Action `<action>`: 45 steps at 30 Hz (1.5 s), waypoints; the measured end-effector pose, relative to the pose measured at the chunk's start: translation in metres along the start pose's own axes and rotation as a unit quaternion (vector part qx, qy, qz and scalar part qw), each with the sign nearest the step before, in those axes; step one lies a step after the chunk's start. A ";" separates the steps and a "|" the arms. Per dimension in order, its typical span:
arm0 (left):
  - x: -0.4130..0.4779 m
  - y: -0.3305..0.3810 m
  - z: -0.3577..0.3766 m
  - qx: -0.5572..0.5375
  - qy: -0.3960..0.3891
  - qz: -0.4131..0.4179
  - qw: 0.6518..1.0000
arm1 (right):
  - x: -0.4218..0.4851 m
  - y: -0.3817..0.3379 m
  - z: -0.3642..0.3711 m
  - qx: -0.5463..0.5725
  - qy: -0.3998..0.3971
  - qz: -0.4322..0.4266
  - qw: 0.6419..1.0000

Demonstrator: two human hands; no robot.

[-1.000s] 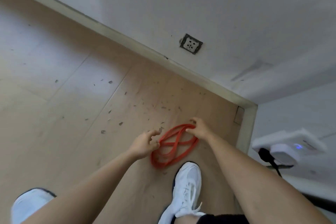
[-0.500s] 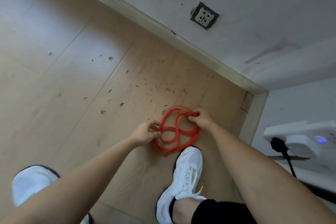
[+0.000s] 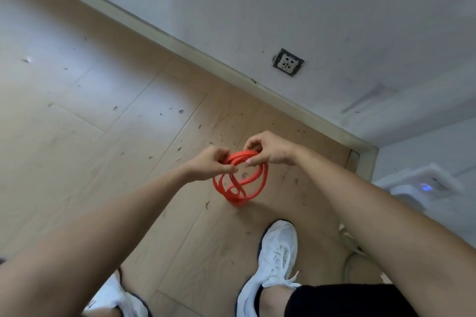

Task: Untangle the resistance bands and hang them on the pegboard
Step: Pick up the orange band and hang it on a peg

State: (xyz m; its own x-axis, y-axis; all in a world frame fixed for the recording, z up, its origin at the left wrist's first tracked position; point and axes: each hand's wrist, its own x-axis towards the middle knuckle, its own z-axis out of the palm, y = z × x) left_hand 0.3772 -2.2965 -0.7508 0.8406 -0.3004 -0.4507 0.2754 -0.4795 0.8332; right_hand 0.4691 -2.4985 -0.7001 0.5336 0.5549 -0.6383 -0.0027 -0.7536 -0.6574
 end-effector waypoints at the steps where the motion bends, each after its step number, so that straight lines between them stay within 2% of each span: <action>1: -0.006 0.004 -0.005 -0.007 0.006 0.001 1.000 | -0.004 -0.003 0.000 -0.008 0.007 -0.003 1.000; 7: -0.050 0.064 -0.042 -0.015 0.022 0.054 0.998 | -0.026 -0.018 0.012 -0.075 0.014 -0.017 0.997; 13: -0.101 0.116 -0.090 -0.014 0.050 0.094 0.994 | -0.065 -0.042 0.000 -0.010 0.090 -0.056 0.994; 17: -0.126 0.132 -0.116 0.063 0.075 0.088 0.991 | -0.100 -0.069 -0.018 0.023 0.130 -0.109 0.985; 20: -0.141 0.135 -0.128 0.170 0.049 0.079 0.981 | -0.132 -0.092 -0.028 0.020 0.159 -0.152 0.975; 22: -0.152 0.143 -0.129 0.212 0.025 0.083 0.973 | -0.158 -0.109 -0.035 0.022 0.175 -0.181 0.968; 24: -0.162 0.156 -0.126 0.231 0.036 0.102 0.967 | -0.182 -0.129 -0.041 0.024 0.192 -0.214 0.958; 26: -0.170 0.172 -0.121 0.208 0.067 0.119 0.969 | -0.204 -0.149 -0.047 0.035 0.215 -0.240 0.946; 30: -0.182 0.203 -0.105 0.090 0.109 0.152 0.978 | -0.241 -0.182 -0.060 0.005 0.254 -0.270 0.929; 37: -0.196 0.264 -0.082 -0.039 0.145 0.263 0.953 | -0.294 -0.222 -0.077 -0.070 0.284 -0.289 0.912; 45: -0.198 0.338 -0.091 -0.071 0.219 0.313 0.921 | -0.338 -0.263 -0.125 -0.097 0.344 -0.305 0.883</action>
State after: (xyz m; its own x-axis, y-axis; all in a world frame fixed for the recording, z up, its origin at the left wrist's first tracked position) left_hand 0.3463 -2.3242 -0.3506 0.9544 -0.1039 0.2800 -0.2959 -0.2024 0.9335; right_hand 0.3947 -2.5317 -0.2610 0.7734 0.5829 0.2490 0.5715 -0.4713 -0.6718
